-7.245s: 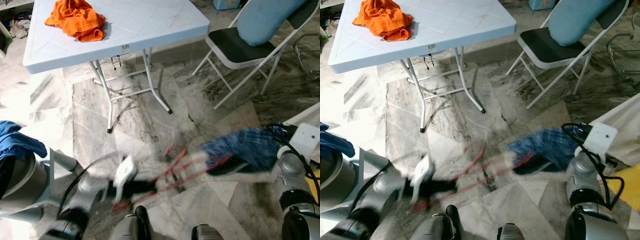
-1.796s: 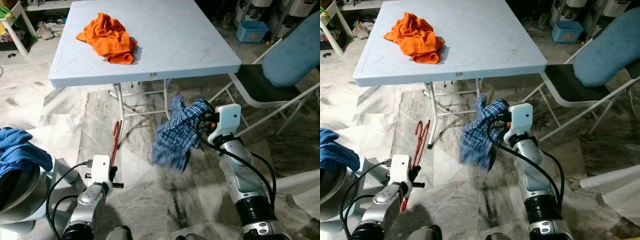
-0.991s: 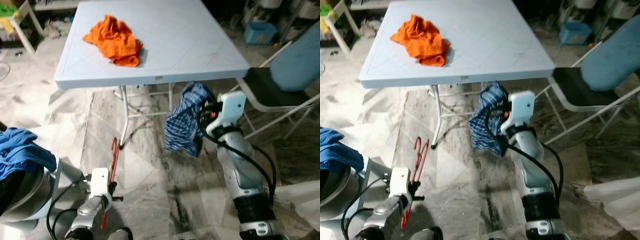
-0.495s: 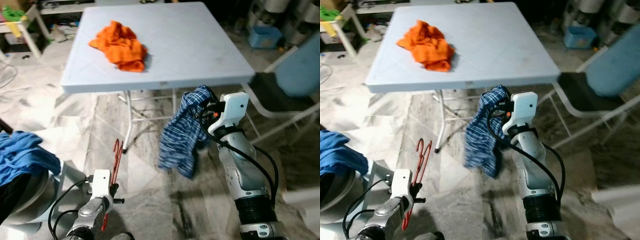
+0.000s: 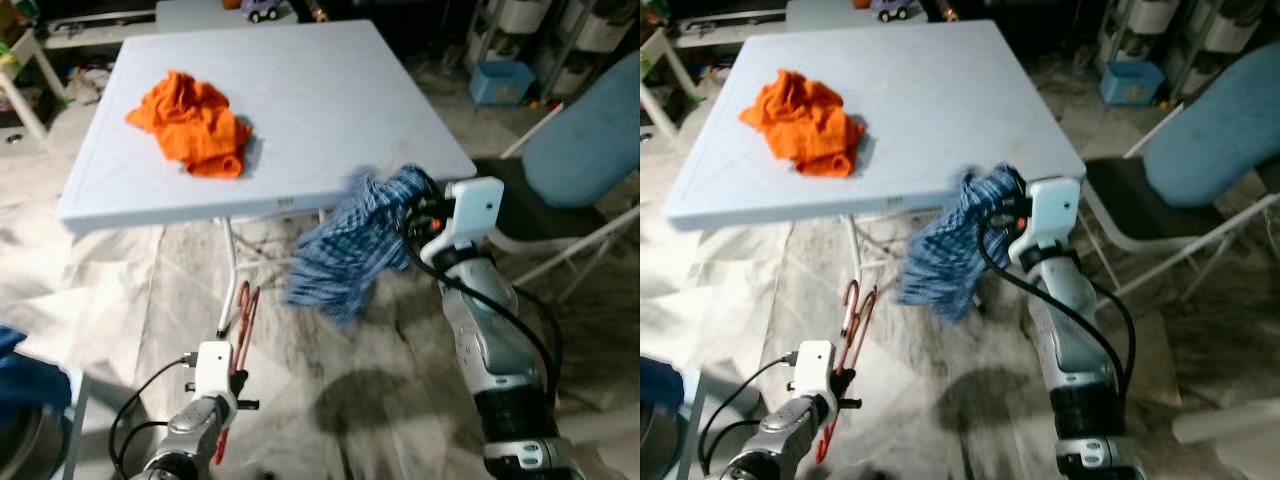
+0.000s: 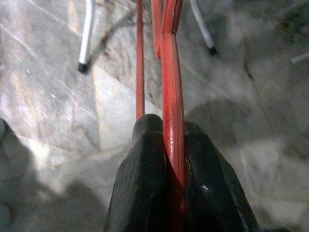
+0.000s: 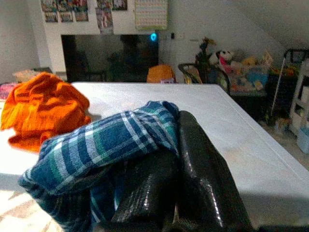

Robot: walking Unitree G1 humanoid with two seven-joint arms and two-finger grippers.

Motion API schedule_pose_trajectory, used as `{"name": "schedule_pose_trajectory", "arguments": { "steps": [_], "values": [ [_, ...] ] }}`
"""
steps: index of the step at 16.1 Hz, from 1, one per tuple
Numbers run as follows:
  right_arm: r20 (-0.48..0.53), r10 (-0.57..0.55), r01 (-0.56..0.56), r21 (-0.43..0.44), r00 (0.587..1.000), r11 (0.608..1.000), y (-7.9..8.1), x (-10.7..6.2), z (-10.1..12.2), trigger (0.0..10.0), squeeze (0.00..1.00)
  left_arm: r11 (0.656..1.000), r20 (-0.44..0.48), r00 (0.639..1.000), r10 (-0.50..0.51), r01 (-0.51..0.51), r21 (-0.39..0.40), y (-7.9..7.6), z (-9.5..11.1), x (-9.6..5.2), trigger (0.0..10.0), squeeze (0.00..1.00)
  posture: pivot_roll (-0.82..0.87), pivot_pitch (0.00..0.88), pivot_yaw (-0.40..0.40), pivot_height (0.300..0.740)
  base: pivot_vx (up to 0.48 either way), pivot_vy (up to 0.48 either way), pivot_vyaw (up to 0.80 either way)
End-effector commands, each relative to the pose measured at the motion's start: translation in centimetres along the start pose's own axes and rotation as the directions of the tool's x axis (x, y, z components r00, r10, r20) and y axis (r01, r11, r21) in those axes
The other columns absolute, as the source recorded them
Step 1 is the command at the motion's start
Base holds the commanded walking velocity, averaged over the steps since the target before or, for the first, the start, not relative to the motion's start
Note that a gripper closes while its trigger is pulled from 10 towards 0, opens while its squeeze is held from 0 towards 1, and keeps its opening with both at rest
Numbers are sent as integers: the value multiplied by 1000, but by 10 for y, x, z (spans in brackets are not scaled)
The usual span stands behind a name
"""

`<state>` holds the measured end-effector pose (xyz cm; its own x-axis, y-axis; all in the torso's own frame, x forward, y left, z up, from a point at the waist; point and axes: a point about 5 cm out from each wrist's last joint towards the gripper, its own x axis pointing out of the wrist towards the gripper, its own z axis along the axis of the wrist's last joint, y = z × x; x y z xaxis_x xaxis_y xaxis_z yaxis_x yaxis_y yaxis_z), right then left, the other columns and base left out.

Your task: Hang hanger

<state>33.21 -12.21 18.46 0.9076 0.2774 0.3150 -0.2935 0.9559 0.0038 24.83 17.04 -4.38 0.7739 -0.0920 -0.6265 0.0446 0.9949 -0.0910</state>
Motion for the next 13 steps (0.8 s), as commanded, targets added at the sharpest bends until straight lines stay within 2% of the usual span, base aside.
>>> {"name": "schedule_pose_trajectory", "arguments": {
  "steps": [1, 3, 8, 13],
  "values": [
    [14, 23, -24, 9, 1000, 1000, 7, 3, 3, 10000, 0, 1000, -5, 1000, 23, -23, 8, 8, -2, -2, 10000, 0, -32, 132, 4, 740, 446, 0, 0],
    [12, 42, -42, 0, 999, 999, 10, 4, 3, 10000, 0, 1000, -2, 1000, 23, -23, 6, 7, -1, -2, 10000, 0, -30, 132, 2, 740, 420, 120, 0],
    [8, 47, -47, 3, 999, 999, 11, 4, 1, 10000, 0, 999, -12, 999, 38, -38, 5, 9, -2, -2, 10000, 0, -27, 129, 0, 740, 347, 324, 0],
    [4, 56, -56, 2, 998, 998, 11, 5, 0, 10000, 0, 998, -36, 998, 56, -56, 15, 11, -7, -3, 10000, 0, -24, 129, 0, 740, 0, 458, 0]
  ]
}}
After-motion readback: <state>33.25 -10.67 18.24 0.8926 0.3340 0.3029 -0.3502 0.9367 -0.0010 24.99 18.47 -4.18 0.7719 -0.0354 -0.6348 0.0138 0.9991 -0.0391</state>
